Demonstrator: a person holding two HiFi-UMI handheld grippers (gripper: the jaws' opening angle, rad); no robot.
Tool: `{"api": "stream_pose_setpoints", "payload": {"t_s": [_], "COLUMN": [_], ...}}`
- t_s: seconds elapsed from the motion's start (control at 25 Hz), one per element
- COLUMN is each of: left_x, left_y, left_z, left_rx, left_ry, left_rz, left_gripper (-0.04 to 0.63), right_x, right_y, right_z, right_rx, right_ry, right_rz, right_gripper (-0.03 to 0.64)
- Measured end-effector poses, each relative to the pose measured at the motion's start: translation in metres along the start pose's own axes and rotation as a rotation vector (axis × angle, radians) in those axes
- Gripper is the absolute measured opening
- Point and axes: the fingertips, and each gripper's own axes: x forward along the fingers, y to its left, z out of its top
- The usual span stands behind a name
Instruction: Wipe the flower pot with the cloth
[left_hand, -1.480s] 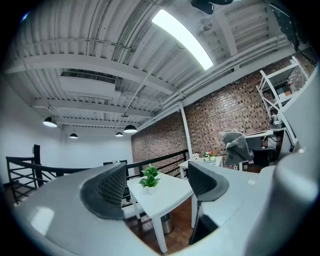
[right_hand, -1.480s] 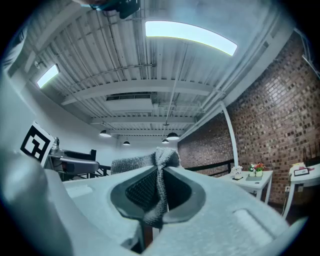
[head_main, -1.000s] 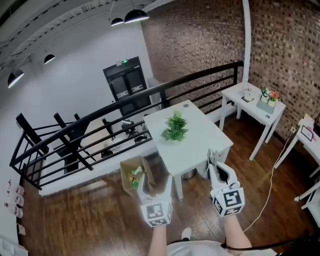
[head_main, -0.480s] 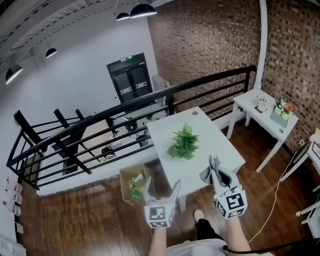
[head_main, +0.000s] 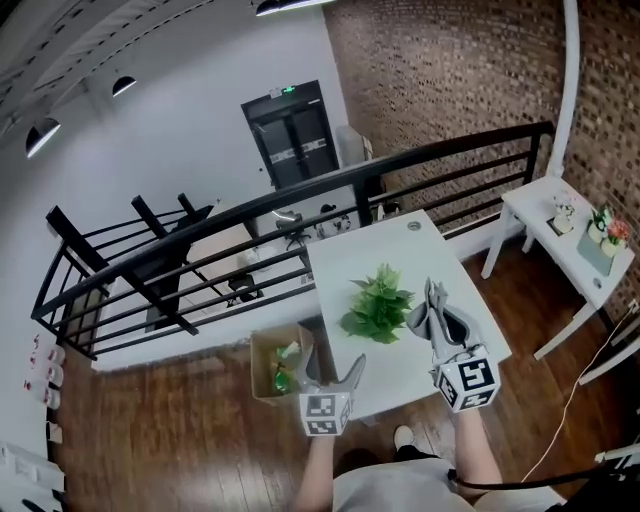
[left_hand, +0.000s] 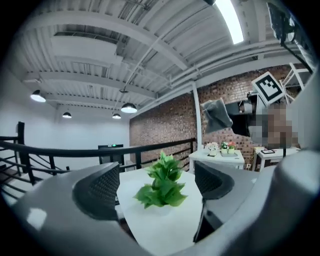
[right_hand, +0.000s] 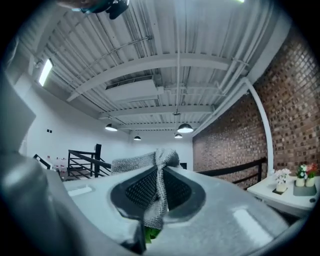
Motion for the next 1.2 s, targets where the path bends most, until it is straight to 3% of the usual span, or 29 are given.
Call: {"api": "stream_pose_setpoints", "payload": {"t_s": [0.2,0.36,0.52,0.68,0.76,1.0,1.2], "left_x": [0.028,0.045,0.067,0.103,0.118,0.178,0.213], "left_y": [0.011,0.015,0.011,0.005,0.0,-0.003,-0.008], "left_z": [-0.096,-0.125,-0.15,-0.186,-0.206,-0.241,-0.248], "left_rx": [-0.09,-0.177,-0.142,-0.072,-0.081,-0.104,-0.076], "left_ry": [0.191,0.229,0.28,0.318,0.351,0.396,0.337], "left_rz": [-0.013,-0.074,-0.173,-0.246,-0.281,-0.309,-0.33], "left_gripper": [0.48,0.482,0.489,0.582,0.614,0.63,0.63], "right_x": [0.024,0.033,0.034,0.035,0.031,0.014,-0.001], "right_y": [-0.01,-0.026,-0.031,-0.037,-0.039,-0.053,-0.058], "right_z": [-0.044,-0.067,-0.086,-0.103,-0.114,-0.147,-0.163], "right_rx": [0.031,0.084,0.117,0.124,0.127,0.133,0.117], "right_ry": [0.098,0.142,0.189,0.244,0.276,0.366,0.438], "right_rz": [0.029,-0.008,-0.05,-0.089,-0.113,-0.193,-0.24], "right_gripper": [0.014,0.014,0.014,0.014,0.014,0.014,0.014]}}
